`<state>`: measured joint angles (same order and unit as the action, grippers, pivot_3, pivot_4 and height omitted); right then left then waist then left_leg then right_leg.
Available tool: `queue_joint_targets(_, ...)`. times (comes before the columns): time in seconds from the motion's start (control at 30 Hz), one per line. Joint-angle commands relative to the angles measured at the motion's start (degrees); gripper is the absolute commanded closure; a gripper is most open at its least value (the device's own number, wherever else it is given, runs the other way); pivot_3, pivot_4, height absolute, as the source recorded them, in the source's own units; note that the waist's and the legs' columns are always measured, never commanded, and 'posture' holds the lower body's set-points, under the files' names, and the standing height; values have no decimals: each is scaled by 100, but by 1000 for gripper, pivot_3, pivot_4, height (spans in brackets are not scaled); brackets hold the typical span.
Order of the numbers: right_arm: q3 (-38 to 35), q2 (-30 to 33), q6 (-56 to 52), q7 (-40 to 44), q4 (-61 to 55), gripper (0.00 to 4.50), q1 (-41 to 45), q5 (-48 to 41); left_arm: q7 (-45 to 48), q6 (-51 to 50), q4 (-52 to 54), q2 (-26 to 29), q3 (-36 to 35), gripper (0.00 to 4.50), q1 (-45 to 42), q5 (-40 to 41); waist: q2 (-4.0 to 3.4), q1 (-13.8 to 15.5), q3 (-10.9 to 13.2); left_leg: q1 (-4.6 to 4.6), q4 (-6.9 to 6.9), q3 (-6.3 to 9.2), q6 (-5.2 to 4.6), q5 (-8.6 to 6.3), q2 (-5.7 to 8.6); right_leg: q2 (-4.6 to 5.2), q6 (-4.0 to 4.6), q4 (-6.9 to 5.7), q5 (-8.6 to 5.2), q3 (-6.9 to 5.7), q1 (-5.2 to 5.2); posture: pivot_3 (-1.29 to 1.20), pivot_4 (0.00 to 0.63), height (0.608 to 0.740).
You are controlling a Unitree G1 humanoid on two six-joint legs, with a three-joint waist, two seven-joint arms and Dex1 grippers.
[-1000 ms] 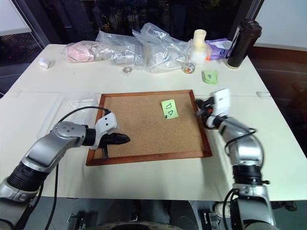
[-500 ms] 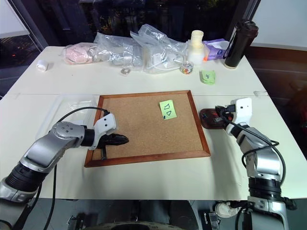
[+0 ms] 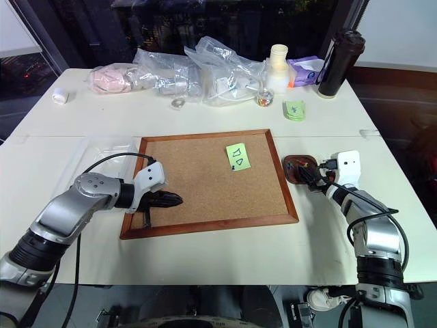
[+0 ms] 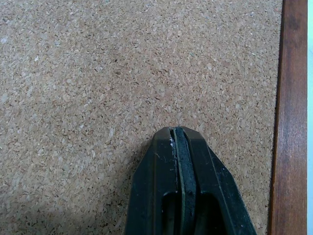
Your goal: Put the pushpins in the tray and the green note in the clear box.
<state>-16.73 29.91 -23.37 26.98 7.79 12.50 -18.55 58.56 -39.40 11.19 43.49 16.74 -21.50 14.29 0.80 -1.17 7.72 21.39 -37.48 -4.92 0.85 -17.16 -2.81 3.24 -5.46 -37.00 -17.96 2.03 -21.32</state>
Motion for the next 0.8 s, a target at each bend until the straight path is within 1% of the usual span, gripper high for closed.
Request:
queue_joint_targets(0.03, -220, 51, 20, 55, -478, 19, 33, -227, 92, -207, -372, 40, 485, 4500, 293, -238, -1, 0, 0, -1, 2, -1, 0, 0, 0, 0, 0, 0, 0, 2, -1, 0, 150, 740)
queue_joint_targets(0.13, -206, 86, 17, 143, -848, 19, 98, -366, 93, -213, -366, 47, 476, 4500, 300, -233, -1, 0, -1, -3, 6, -4, 0, 0, 0, 0, 0, 0, 0, 13, -1, 0, 150, 740)
queue_joint_targets(0.2, -9, 117, -138, 310, -1252, 19, 122, -483, 95, -206, -381, 52, 472, 4500, 300, -237, -2, 0, -1, -4, 8, -7, 0, 0, 0, 0, 0, 0, 0, 16, -3, 0, 150, 740)
queue_joint_targets(0.33, 659, -39, -799, 586, -1900, 19, 135, -735, 96, -205, -399, 40, 481, 4500, 284, -246, -3, 1, -5, -8, 12, -8, 0, 0, -1, -1, 0, 0, 0, 20, -2, 0, 150, 740)
queue_joint_targets(0.4, 1032, -205, -917, 625, -2033, 19, 112, -712, 87, -198, -423, 20, 484, 4500, 272, -254, 7, 7, -10, -7, 13, -7, 0, 0, -1, -1, 0, 1, 0, 20, -3, 0, 150, 740)
queue_joint_targets(0.5, 1641, -516, -702, 623, -1860, 19, 127, -389, 59, -230, -393, -4, 480, 4500, 281, -247, 9, 11, -11, -5, 14, -8, 0, 0, 0, 1, 1, 3, -1, 20, -6, 0, 150, 740)
queue_joint_targets(0.63, 1937, -789, -438, 645, -1554, 19, 310, -188, 48, -253, -362, 7, 472, 4500, 321, -245, 9, 17, -11, -1, 14, -9, 0, 0, 1, 2, 2, 3, -1, 19, -9, 0, 150, 740)
queue_joint_targets(0.8, 2211, -944, -193, 777, -1187, 19, 536, 34, 26, -286, -332, 10, 467, 4500, 337, -242, 9, 17, -11, -3, 14, -10, 0, 0, 2, 2, 1, 3, -1, 18, -9, 0, 150, 740)
